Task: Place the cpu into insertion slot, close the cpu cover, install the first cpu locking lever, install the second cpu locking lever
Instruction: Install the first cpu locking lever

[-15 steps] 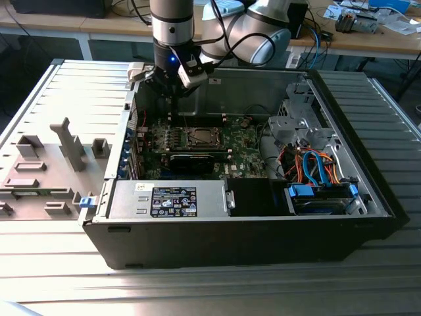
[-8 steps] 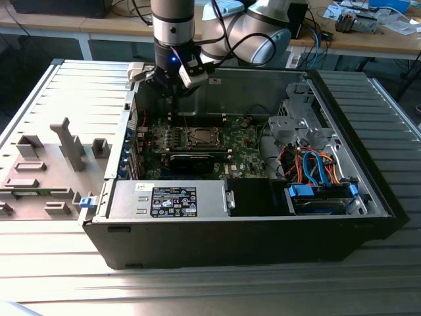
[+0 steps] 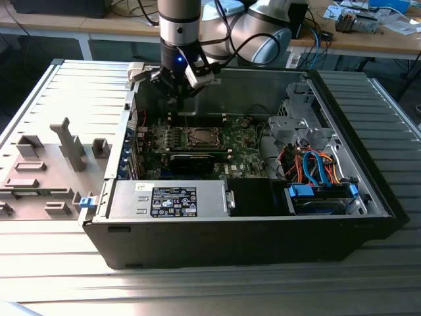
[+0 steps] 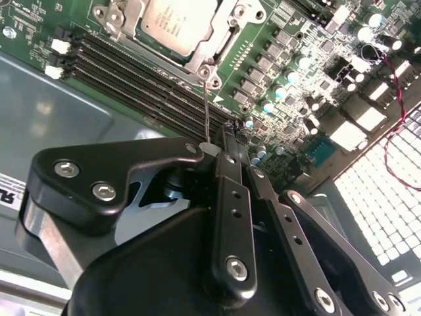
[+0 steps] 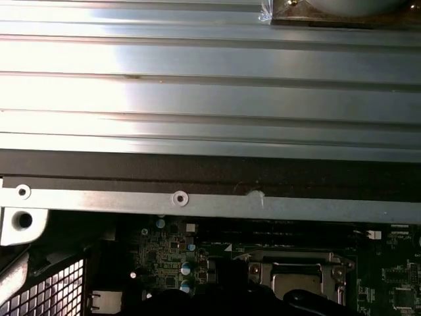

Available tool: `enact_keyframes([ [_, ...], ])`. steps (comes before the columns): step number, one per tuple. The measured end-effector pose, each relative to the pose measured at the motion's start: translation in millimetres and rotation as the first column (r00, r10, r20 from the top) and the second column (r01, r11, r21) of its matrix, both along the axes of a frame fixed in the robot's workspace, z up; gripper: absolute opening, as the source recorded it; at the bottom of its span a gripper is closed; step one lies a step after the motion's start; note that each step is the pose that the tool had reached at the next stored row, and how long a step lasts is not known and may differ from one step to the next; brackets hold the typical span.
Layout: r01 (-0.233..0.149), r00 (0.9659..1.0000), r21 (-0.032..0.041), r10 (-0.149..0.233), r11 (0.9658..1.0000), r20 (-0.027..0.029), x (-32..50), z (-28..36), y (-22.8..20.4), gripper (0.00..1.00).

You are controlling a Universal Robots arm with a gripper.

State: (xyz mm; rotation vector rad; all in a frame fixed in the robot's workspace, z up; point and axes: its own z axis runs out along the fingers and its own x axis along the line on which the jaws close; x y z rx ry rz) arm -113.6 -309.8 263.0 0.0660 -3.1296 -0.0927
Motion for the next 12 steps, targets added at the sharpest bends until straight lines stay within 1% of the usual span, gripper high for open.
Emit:
enact_keyframes([
  [9,0.0,1.0,-0.0008,0.0,1.0,0.0001,7.3,0.0,0.1,0.11],
  [12,0.0,1.0,-0.0013,0.0,1.0,-0.0001,11.2,0.0,0.2,0.11],
])
